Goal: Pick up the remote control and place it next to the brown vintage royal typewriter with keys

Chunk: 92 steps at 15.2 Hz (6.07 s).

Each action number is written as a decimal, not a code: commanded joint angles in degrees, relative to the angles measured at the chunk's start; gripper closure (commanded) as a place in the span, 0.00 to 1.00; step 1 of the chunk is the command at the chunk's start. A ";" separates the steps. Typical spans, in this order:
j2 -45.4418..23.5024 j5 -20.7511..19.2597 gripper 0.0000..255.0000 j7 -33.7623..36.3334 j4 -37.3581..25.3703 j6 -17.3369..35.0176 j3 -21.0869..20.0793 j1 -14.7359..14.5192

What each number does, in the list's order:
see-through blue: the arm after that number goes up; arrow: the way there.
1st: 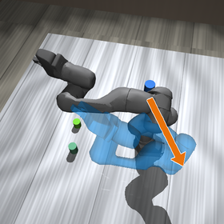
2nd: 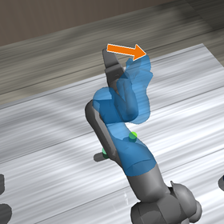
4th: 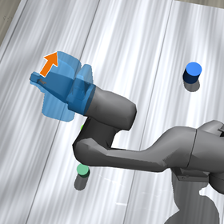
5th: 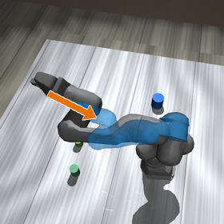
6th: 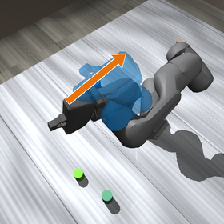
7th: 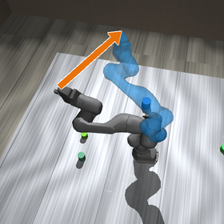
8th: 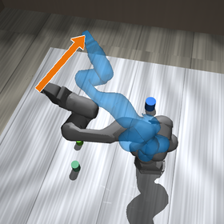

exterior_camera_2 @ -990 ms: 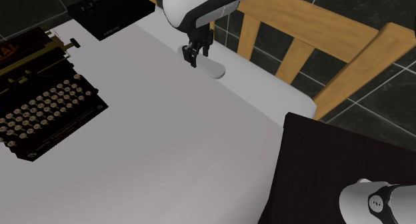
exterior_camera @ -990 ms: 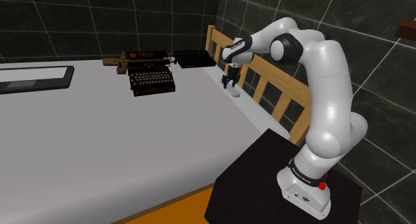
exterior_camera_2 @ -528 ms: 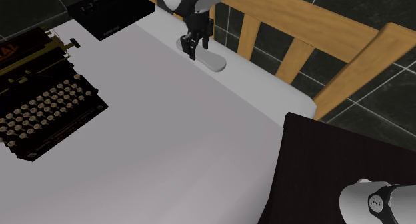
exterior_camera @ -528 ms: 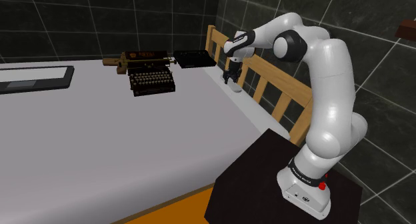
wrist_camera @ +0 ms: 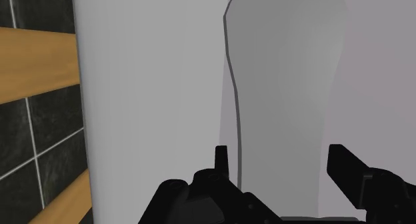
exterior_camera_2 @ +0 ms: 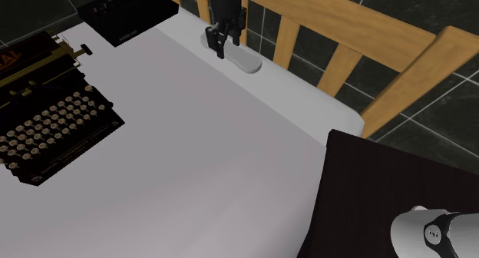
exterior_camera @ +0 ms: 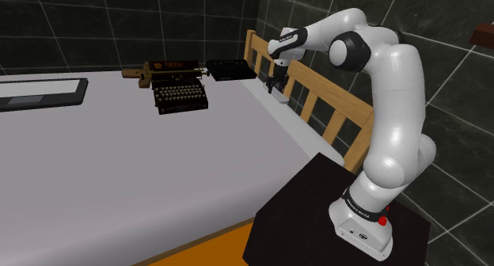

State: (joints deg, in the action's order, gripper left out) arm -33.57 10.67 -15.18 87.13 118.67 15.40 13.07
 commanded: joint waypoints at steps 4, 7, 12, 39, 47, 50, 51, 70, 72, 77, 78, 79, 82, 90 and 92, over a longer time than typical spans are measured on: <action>1.55 -0.51 1.00 0.36 -1.56 -3.06 0.30 -0.11; 2.33 -0.78 1.00 0.56 -2.69 -4.94 0.46 -0.13; 3.42 -1.18 1.00 0.87 -4.90 -8.19 0.67 -0.12; 3.00 -3.85 1.00 23.11 -12.33 -14.16 -4.47 -16.10; -0.42 -3.91 1.00 27.42 -14.88 -13.13 -5.66 -19.17; -0.75 -3.81 1.00 27.30 -13.09 -11.02 -5.71 -19.24; -0.89 -3.78 1.00 27.26 -12.54 -10.34 -5.73 -19.26; -5.81 -2.78 1.00 26.42 -5.69 1.36 -6.34 -19.24; -6.54 -2.65 1.00 26.32 -5.32 2.46 -6.43 -19.20; -8.52 -2.33 1.00 26.10 -4.64 5.11 -6.67 -19.09; -8.97 -2.26 1.00 26.05 -4.59 5.60 -6.72 -19.06; -9.40 -2.19 1.00 26.00 -4.52 6.11 -6.78 -19.03; -10.75 -1.99 1.00 25.87 -4.38 7.59 -6.94 -18.94; -14.73 -1.47 1.00 25.54 -4.73 11.21 -7.41 -18.64; -15.81 -1.34 1.00 25.47 -4.97 12.05 -7.53 -18.55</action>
State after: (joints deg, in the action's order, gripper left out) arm -48.79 9.25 10.35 82.31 130.22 7.94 -5.56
